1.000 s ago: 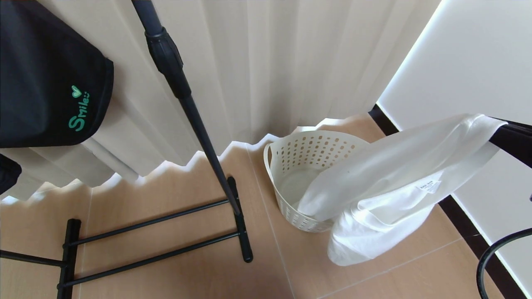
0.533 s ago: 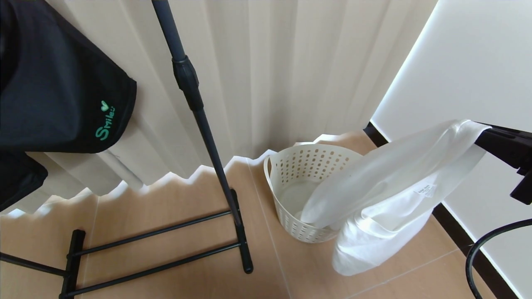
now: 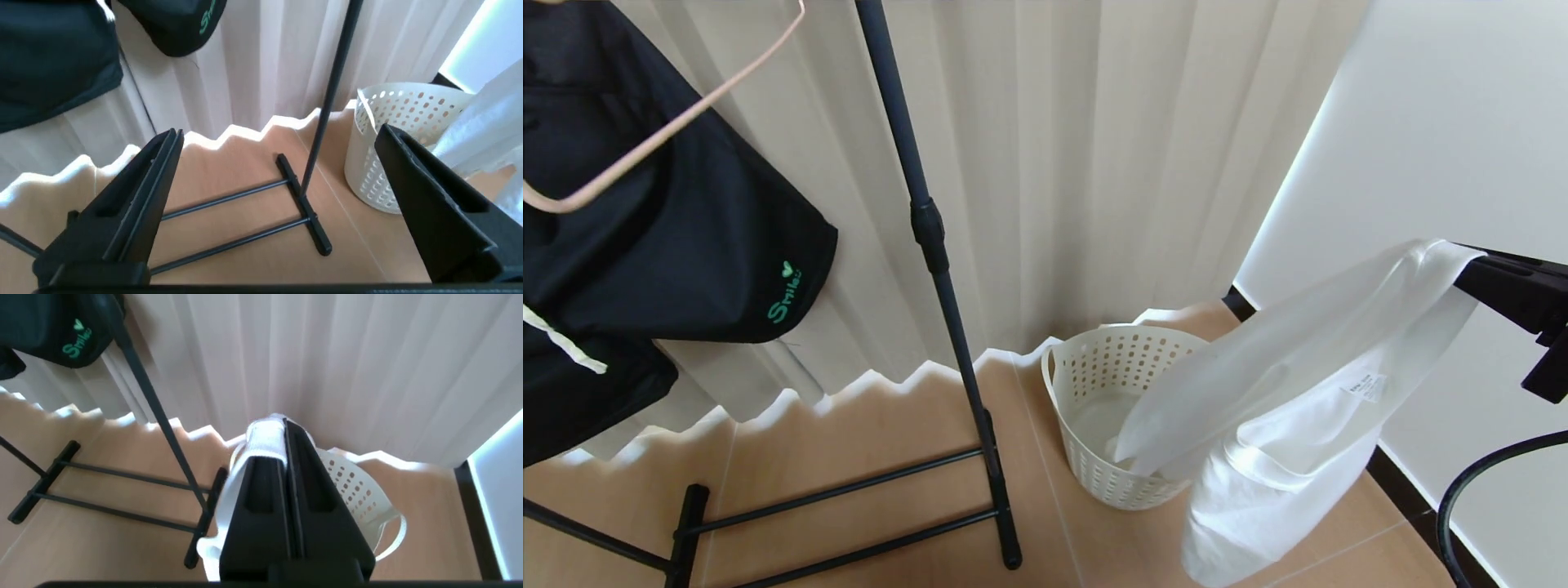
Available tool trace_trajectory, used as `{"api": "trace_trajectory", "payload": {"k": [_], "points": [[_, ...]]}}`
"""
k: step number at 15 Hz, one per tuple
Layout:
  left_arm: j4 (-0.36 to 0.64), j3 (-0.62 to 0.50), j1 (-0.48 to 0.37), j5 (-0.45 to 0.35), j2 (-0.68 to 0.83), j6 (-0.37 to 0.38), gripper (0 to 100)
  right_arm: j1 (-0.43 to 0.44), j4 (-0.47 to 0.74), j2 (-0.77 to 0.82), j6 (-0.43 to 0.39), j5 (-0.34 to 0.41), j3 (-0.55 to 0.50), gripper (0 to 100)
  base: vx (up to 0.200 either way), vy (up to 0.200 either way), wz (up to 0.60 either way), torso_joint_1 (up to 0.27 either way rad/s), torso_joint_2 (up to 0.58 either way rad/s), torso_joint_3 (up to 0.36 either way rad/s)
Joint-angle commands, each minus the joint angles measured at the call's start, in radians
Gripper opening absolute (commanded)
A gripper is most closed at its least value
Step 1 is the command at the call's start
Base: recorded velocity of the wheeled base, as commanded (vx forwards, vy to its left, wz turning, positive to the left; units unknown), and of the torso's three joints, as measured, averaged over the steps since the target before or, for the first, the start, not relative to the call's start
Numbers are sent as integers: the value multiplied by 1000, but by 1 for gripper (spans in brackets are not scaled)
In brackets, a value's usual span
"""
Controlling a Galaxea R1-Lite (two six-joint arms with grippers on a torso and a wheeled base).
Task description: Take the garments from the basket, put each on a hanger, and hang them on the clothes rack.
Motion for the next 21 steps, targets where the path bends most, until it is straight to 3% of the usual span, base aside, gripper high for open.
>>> {"api": "trace_trajectory", "payload": {"k": [1, 12, 21], "points": [[-1, 0, -1, -1, 1, 0, 100, 0, 0, 2, -1, 0, 1, 0, 0, 0, 0, 95, -447, -159], [-1, 0, -1, 1, 1, 0, 100, 0, 0, 3, -1, 1, 2, 0, 0, 0, 0, 144, -489, -147], [-1, 0, -1, 1, 1, 0, 100, 0, 0, 0, 1, 1, 2, 0, 0, 0, 0, 221, -556, -317]]}}
